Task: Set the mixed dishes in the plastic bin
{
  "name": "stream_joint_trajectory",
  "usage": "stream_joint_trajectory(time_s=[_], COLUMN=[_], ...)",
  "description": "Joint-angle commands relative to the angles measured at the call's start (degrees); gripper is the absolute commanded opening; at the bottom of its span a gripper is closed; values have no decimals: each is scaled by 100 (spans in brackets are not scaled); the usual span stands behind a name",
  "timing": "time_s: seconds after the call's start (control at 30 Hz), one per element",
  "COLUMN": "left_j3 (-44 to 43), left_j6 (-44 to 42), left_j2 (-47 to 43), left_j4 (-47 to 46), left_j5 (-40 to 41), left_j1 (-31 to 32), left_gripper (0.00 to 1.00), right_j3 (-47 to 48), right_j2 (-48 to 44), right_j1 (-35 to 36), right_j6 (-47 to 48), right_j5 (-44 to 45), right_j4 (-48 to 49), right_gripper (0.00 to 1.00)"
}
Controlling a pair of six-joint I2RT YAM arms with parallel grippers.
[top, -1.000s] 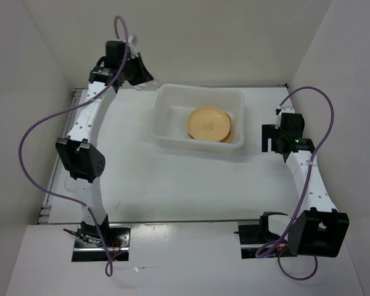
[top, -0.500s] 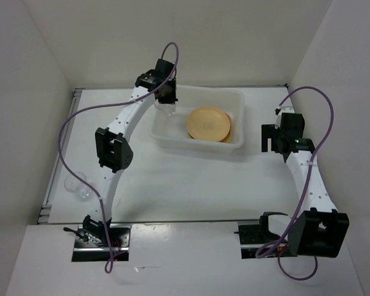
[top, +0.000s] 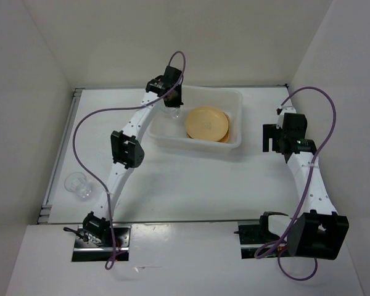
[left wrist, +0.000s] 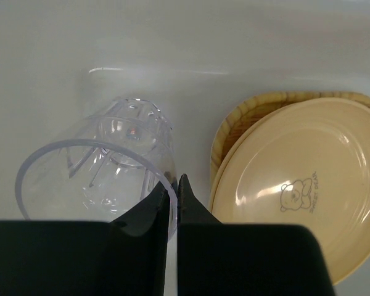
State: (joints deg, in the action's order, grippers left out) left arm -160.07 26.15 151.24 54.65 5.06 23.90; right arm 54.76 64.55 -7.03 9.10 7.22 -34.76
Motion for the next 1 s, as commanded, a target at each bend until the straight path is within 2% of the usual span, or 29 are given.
stream_joint_trajectory(time_s=[0.0,0.07,0.2,0.27,0.3,0.37,0.4,0.47,0.6,0.73,0.83,0.9,0.93,0.97], left_j3=[-1033,-1472,-1579,-1580,-1580,-1580,-1667,-1947,-1949,-1949,-1836,-916,-608,-369], left_j6=[101,101,101,101,101,101,101,101,-22,-250,-94,300,590,950], left_j2=[378,651,775,828,828,828,828,750,-93,-1146,-1613,-1930,-2166,-2221], left_j4=[281,431,590,590,590,590,660,713,301,-95,439,1045,1717,2002], left_j5=[57,57,57,4,4,4,56,126,390,548,1136,1496,2237,2602], left_j1=[9,9,9,9,9,9,9,9,9,-183,-236,-237,-115,-114], left_gripper=[5,11,18,26,33,41,50,60,66,67,67,67,74,79], right_j3=[34,34,34,34,34,34,34,34,34,34,34,34,34,34], right_j2=[-162,-162,-162,-162,-110,-110,-110,-110,-57,57,118,119,119,180], right_j1=[-71,-71,-123,-123,-123,-123,-123,-123,-123,-123,-123,-123,-123,-71], right_j6=[56,56,56,56,56,56,56,56,56,109,109,162,162,162], right_j5=[-28,-28,-28,-28,-28,-28,-28,-28,-28,-133,-256,-336,-336,-397], right_j4=[84,84,84,84,84,84,84,84,84,84,84,84,84,84], right_gripper=[94,94,94,94,94,94,94,94,94,94,92,92,92,92])
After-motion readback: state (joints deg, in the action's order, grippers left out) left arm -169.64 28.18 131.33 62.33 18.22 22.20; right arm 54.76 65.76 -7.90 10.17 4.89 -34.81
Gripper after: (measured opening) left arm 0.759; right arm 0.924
